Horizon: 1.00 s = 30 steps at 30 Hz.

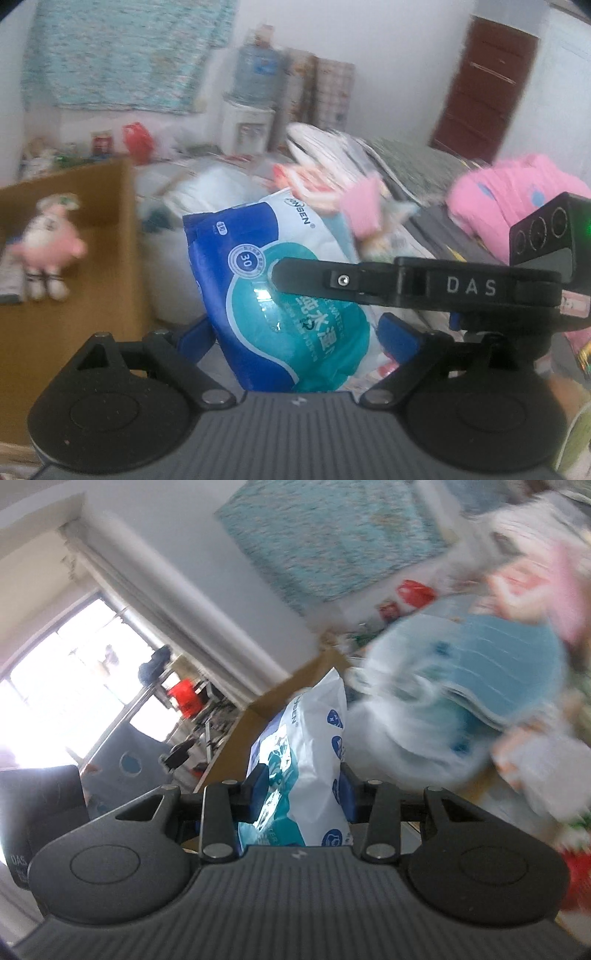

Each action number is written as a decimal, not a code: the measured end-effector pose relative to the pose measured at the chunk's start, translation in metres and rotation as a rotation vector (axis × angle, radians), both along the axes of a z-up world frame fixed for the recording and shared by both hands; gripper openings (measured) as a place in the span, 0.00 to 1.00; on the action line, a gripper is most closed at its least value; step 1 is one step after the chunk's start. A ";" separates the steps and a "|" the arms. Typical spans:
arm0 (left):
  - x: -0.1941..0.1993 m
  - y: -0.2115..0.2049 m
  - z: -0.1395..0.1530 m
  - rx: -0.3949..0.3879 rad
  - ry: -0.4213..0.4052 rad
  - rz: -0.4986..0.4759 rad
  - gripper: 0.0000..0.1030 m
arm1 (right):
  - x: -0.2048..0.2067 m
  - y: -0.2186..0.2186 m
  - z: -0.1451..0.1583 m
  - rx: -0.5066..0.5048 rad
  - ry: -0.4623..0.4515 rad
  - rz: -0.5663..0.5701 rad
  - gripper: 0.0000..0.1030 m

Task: Organize soft objects
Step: 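Lift the wipes pack with the right tool and drop it into the cardboard box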

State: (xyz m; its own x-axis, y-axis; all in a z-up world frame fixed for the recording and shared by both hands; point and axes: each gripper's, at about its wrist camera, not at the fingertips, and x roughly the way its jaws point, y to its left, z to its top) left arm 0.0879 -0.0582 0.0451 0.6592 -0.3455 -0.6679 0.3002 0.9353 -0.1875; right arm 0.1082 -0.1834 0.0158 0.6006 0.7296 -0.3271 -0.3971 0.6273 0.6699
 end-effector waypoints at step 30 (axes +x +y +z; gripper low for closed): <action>0.216 0.147 -0.038 0.091 0.236 0.292 0.90 | 0.229 0.152 0.036 -0.219 -0.023 0.122 0.70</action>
